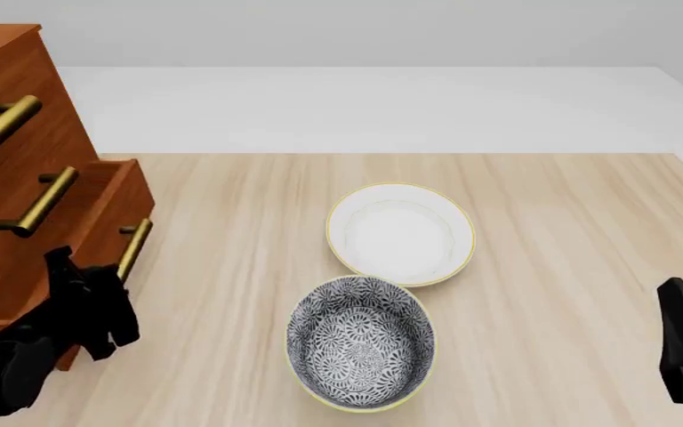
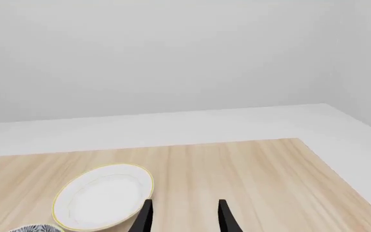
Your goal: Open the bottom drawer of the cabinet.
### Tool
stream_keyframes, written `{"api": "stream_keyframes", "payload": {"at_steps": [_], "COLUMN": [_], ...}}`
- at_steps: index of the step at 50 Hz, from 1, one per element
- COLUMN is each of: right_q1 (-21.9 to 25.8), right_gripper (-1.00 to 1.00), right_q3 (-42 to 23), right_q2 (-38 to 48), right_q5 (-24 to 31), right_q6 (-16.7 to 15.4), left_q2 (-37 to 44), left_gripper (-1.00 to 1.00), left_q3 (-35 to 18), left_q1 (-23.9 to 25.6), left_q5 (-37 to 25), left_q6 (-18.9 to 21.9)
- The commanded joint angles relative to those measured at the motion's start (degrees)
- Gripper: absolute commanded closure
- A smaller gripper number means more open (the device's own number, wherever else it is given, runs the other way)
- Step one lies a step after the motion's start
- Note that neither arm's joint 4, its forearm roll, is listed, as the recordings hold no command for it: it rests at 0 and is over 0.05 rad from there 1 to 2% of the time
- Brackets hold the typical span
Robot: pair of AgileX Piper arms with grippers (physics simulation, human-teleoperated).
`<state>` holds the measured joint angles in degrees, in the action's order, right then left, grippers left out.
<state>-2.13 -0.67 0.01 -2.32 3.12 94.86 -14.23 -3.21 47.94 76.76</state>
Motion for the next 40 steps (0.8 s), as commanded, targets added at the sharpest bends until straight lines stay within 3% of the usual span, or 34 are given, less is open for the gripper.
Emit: {"api": "stream_keyframes", "payload": {"at_steps": [1,40], "right_q1": [-0.03,-0.11], "right_gripper": [-1.0,-1.0], "right_q3": [0.27,-0.03], "right_q2": [0.0,0.0], "right_q5": [-0.31,0.12], "right_q6": [0.05,-0.09], "left_q2": [-0.75,-0.14], "left_gripper": [1.0,1.0], "left_q3": [-1.53,-3.82], "left_q1": [5.16,6.91], "left_q5": [1.86,0.35], "left_q6": [0.43,-0.07]}}
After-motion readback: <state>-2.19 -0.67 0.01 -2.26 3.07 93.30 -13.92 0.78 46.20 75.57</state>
